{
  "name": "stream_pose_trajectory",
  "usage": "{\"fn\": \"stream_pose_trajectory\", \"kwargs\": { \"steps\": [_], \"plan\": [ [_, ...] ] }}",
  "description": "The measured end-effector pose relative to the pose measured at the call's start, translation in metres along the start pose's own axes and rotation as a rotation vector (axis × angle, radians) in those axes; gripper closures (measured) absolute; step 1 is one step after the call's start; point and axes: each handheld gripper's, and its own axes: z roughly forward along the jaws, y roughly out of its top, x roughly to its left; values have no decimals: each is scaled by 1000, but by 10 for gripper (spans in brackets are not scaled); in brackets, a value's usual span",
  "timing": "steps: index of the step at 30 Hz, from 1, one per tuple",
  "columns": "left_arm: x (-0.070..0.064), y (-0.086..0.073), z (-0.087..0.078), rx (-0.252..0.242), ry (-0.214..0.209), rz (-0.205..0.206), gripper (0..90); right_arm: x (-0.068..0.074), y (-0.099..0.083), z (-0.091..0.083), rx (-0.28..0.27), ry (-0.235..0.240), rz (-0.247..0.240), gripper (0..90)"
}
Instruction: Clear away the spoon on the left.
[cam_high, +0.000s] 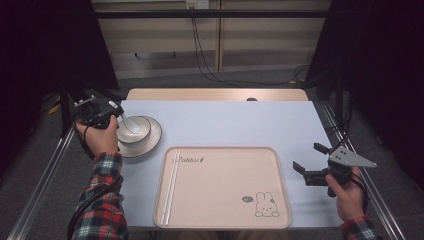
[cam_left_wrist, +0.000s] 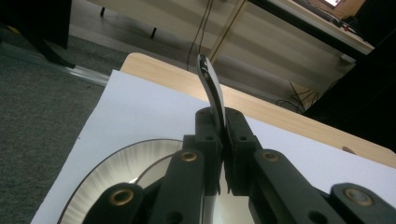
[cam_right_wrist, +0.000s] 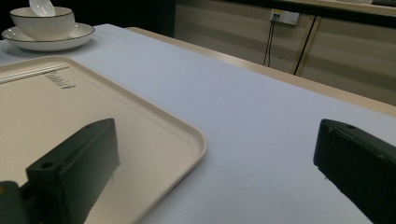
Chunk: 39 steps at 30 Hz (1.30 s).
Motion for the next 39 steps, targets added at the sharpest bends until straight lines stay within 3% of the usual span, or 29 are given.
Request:
{"fn": "stream_pose_trajectory", "kwargs": {
  "steps": [7,16,26,31,32,39],
  "plan": [
    [-13,2,-9,6,-29,27,861,1,1,-2,-9,3,0,0],
    [-34,3,-13,29,-102,46,862,1,2,-2,-15,6,1,0],
    [-49,-7,-11,80,-156,43,862,0,2,-1,-21,2,4,0],
    [-57,-10,-14,103,-192,56,862,2,2,-1,-13,12,-4,0],
    [-58,-10,-14,114,-204,76,862,3,2,-1,-11,13,3,0],
    [-66,-13,-16,148,-241,73,862,3,2,-1,-15,13,0,0]
  ]
}}
